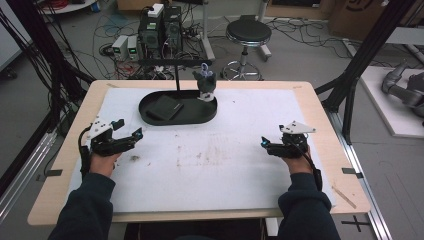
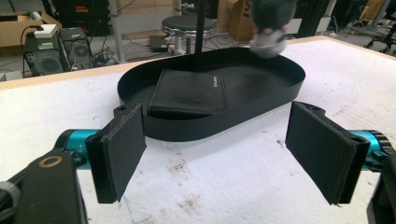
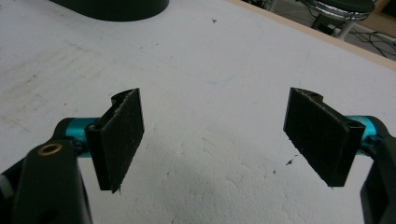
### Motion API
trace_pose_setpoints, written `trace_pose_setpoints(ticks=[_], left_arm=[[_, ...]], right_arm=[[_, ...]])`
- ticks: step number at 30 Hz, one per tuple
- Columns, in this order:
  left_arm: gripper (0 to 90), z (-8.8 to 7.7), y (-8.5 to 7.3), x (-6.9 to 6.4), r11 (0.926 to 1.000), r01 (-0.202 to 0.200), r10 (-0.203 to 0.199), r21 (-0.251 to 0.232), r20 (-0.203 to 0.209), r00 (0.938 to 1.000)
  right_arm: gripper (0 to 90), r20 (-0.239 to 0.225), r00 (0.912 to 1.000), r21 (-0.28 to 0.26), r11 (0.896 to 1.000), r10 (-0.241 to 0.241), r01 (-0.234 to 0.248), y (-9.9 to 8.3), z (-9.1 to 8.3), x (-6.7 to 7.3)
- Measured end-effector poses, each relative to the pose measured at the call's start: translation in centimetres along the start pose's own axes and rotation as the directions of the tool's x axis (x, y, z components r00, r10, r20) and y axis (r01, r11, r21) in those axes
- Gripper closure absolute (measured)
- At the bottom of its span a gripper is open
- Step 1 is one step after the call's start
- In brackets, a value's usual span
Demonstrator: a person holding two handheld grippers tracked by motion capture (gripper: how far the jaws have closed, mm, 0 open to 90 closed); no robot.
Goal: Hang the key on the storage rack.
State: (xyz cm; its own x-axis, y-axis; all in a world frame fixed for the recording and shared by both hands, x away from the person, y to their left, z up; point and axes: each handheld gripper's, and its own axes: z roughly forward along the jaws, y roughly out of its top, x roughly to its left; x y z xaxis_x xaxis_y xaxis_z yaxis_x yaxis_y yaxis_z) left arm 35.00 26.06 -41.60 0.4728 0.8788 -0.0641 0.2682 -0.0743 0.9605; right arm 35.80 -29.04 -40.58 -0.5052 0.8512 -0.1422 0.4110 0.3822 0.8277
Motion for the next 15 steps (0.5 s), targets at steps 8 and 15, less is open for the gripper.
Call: trace_pose_setpoints(ticks=[8, 15], left_arm=[[20.0, 0.28, -0.14, 0.00, 0.9999, 0.003, -0.003, 0.015, 0.006, 1.0000], [20.0, 0.47, -0.20, -0.04, 0.9999, 0.002, -0.002, 0.017, 0.010, 0.9999]], right_arm=[[20.6, 0.007, 0.9999, 0.011, 1.000, 0.014, -0.014, -0.27, -0.06, -0.14], [20.6, 0.013, 0.9999, 0.004, 1.000, 0.007, -0.007, -0.36, -0.21, -0.13]])
